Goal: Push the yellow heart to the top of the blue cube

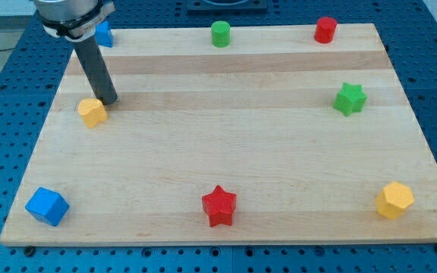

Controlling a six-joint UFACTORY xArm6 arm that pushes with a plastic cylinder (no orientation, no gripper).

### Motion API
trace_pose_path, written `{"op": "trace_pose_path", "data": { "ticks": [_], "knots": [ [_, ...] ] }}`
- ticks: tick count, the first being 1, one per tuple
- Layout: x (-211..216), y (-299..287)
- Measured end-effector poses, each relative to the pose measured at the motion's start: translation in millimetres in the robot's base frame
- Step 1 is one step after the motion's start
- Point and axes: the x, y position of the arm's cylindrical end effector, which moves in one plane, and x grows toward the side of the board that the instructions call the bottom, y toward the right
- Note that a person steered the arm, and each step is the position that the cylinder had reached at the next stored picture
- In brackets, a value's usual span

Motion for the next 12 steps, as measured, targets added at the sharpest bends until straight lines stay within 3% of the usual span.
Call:
{"op": "trace_pose_path", "data": {
  "ticks": [2,5,9,12],
  "knots": [
    [46,0],
    [38,-27],
    [96,-29],
    [104,-46]
  ]
}}
